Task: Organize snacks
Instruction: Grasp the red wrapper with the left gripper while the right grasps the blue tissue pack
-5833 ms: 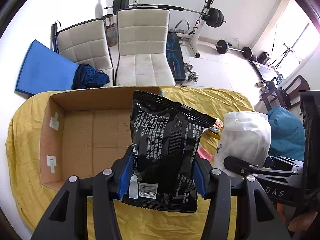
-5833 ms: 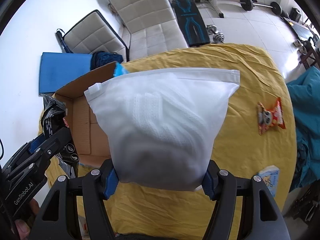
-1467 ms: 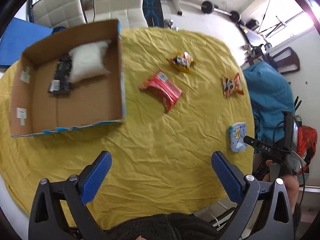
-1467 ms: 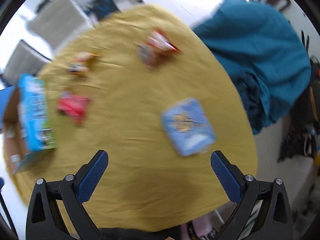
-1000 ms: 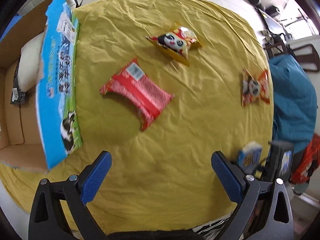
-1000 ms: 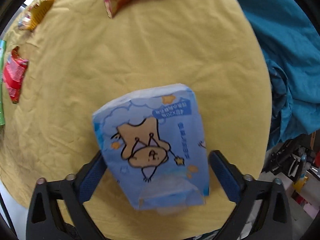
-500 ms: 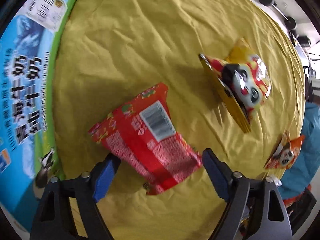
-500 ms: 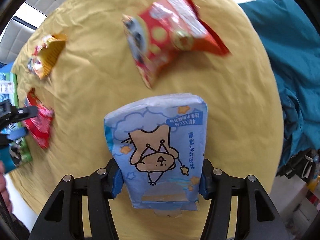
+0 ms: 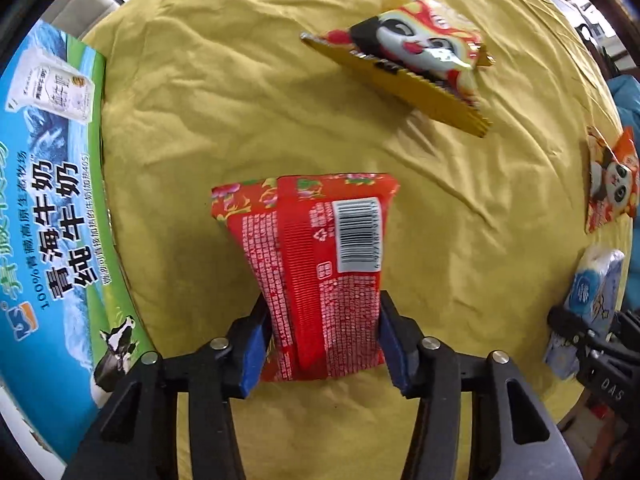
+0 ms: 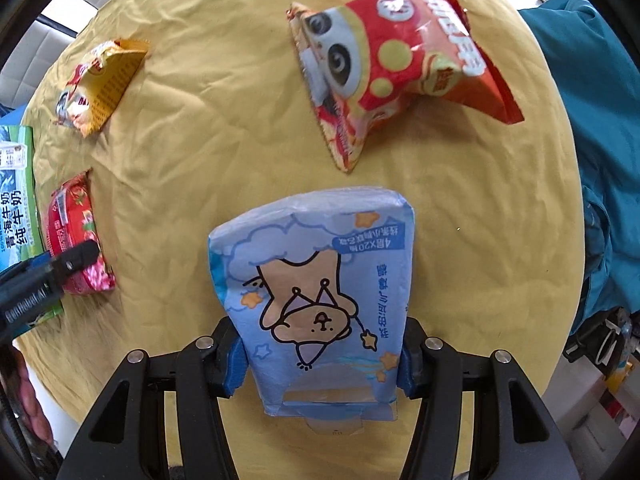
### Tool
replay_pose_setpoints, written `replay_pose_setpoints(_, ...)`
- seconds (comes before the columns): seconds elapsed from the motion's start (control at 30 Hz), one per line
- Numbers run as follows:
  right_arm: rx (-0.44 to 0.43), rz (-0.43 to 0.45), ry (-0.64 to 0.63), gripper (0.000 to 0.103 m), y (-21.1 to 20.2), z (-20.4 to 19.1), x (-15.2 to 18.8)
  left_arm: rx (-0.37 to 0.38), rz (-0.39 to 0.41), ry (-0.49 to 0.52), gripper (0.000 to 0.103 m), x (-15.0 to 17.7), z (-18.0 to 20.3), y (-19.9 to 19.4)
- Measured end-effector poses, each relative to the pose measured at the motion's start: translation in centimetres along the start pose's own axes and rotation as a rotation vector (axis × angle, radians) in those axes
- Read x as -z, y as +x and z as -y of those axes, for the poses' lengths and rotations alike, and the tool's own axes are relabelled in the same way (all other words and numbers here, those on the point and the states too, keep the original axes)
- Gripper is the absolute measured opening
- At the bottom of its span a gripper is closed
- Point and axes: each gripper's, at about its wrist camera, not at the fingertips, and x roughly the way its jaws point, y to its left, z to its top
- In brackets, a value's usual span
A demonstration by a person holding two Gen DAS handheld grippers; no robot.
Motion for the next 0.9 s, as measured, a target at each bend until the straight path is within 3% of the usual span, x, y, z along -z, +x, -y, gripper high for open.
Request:
replay_pose_setpoints(0.1, 0.019, -0.009, -0.007, 0.059, 0.9, -1.0, 0.5, 0.05, -0.013, -0.069, 0.059, -0.9, -0.9, 0.4)
replay_pose_setpoints(0.2, 0.033, -0.02, -0.011, 0.059, 1.8, -1.8, 0.1, 0.054, -0.008, -0.093, 0.059, -1.9, -1.1, 0.2)
replay_pose_setpoints(0.27, 0.04, -0.023, -0.018, 0.059, 2.4, -3.3, -1.0, 0.027, 0.014, -0.077, 0.053, -2.6, -0.8, 0.0)
replay_pose_setpoints(0.3, 0.041, -0.022, -0.021, 0.058, 2.4, -3.7, -1.2, 0.0, 0.024, -0.058, 0.044, -3.2, -0.6, -0.2)
replay_pose_setpoints(0.37, 0.041, -0.015, -0.025, 0.05, 2.4, -4.4, -1.2, 0.009, 0.035, -0.036, 0.042, -3.0, 0.7, -1.0)
replay_pose_setpoints(0.6, 0.024, 0.004, -0.02, 0.042, 0.0, -3.5, 0.0, 0.054, 0.074, -0.033, 0.041, -0.4, 2.5, -2.8)
replay_pose_setpoints(0.9, -0.064, 0.047, -0.039, 0.041, -3.8, -5.8, 1.8, 0.1, 0.184, -0.008, 0.041, 4.2, 3.2, -9.1)
